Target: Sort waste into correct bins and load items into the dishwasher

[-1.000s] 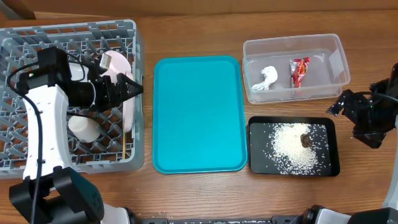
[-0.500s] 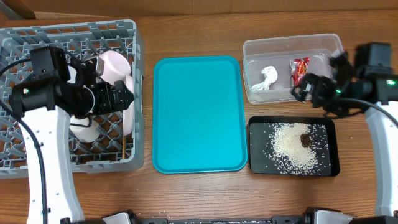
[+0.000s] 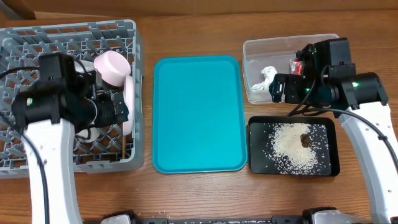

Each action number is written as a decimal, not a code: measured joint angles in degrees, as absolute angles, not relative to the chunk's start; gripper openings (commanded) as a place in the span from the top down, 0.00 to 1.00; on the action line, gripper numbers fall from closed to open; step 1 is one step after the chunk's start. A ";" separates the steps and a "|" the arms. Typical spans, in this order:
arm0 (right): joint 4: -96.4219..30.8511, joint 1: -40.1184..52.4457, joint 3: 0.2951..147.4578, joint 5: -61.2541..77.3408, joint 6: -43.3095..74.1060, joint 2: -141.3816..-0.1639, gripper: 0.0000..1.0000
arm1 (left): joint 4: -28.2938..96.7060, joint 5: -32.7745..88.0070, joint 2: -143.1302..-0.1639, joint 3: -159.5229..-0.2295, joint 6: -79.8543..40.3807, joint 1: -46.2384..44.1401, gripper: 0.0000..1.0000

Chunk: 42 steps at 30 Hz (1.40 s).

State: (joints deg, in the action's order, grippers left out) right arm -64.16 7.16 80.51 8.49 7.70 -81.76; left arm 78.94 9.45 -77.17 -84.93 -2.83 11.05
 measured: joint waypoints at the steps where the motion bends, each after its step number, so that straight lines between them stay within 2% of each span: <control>1: -63.42 7.16 79.64 8.08 7.88 -80.64 0.00 | 77.62 9.82 -74.26 -83.96 -2.24 10.96 0.00; 9: -52.05 7.16 64.36 6.61 8.60 -56.82 0.00 | 66.22 13.96 -40.93 -70.61 2.11 10.96 0.00; 15: -55.07 7.16 57.91 5.52 8.80 -46.44 0.00 | 65.08 14.61 -23.64 -65.23 2.17 10.96 0.00; 27: -57.08 7.16 57.71 5.15 8.80 -47.64 0.00 | 80.40 14.94 -18.37 -64.36 2.98 10.96 0.00; 39: -57.10 7.16 57.45 4.93 8.80 -52.47 0.00 | 80.62 15.29 -18.37 -64.31 2.98 10.96 0.00; 42: -48.93 7.16 55.33 4.91 8.78 -51.70 0.00 | 80.64 15.46 -18.37 -64.31 2.98 10.96 0.00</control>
State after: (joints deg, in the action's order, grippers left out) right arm -48.93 7.16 55.33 4.91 8.78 -51.70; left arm 80.64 15.46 -18.37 -64.31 2.98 10.96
